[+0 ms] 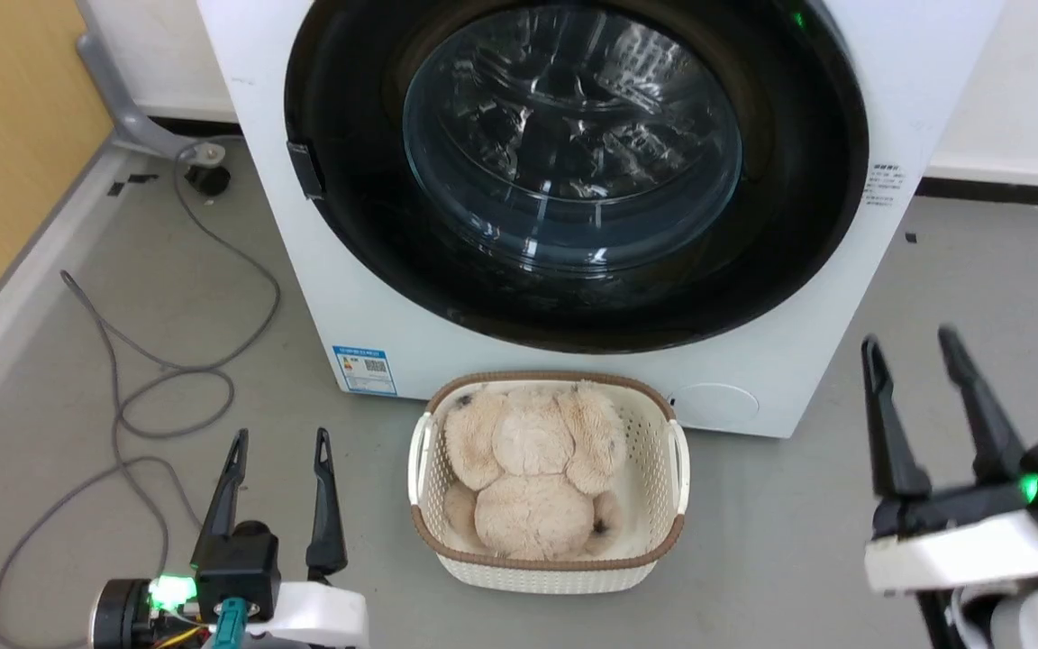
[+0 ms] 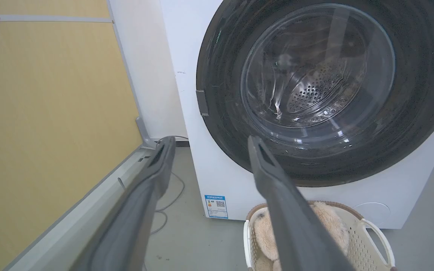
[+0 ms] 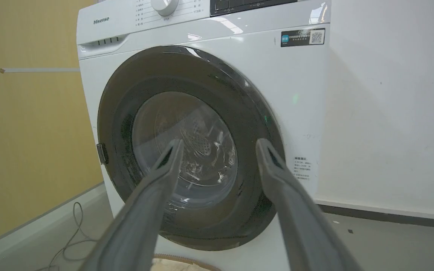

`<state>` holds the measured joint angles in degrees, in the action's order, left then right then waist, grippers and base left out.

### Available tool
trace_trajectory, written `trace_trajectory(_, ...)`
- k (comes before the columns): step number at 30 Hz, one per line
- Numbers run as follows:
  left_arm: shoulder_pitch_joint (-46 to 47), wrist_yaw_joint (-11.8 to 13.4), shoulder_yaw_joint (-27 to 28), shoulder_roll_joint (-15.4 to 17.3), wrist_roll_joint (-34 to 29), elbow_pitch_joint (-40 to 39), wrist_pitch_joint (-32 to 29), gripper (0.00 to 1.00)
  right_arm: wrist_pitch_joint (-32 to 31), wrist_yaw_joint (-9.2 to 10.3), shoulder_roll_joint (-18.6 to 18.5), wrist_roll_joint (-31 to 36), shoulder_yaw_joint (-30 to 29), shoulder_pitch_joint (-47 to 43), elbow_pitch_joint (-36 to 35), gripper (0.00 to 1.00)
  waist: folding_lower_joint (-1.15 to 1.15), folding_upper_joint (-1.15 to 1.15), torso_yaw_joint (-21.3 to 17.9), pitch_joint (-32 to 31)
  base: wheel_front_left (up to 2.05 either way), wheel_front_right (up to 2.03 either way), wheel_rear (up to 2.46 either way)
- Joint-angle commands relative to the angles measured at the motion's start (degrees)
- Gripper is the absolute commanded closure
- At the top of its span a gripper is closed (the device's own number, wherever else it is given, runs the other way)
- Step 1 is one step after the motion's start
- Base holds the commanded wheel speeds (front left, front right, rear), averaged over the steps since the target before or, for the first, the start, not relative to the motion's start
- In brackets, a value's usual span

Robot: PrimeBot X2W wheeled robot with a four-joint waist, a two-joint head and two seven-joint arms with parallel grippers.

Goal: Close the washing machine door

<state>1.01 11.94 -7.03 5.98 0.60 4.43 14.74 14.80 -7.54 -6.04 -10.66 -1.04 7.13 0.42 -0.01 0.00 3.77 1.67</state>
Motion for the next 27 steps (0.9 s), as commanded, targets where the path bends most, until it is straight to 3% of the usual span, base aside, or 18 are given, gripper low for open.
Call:
trace_trajectory(1,-0.8,0.1,-0.1,0.2,-0.3,0.2,0.3,0.00,0.2,0.05,0.5,-0.2,-0.1,-1.3,0.3,0.00,0.01,0.00,0.1,-0.3,0.00,0.00,0.00)
trace_trajectory(7,-1.8,0.1,-0.3,0.4,-0.1,0.2,0.3,0.00,0.2,0.05,2.7,1.0,-1.6,-7.2,1.5,0.00,0.01,0.00,0.3,-1.0,0.00,0.00,0.00)
trace_trajectory(16,-2.3,-0.9,-0.7,0.6,0.3,0.0,0.3,0.00,0.2,0.05,3.1,1.5,-1.2,-9.4,1.0,0.00,0.01,0.00,0.0,-1.4,0.00,0.00,0.00)
trace_trajectory(17,-1.6,-0.8,-0.7,0.3,0.1,0.1,0.0,1.00,0.0,0.01,2.8,1.5,-1.3,-8.3,1.2,1.00,0.01,0.00,0.0,-1.4,0.00,0.00,0.00)
trace_trajectory(27,-1.6,-1.4,-0.3,0.1,0.1,-0.1,-0.9,1.00,-0.9,0.00,2.8,2.1,-1.2,-8.2,1.1,1.00,0.01,0.00,-0.2,-1.5,0.00,0.00,0.00)
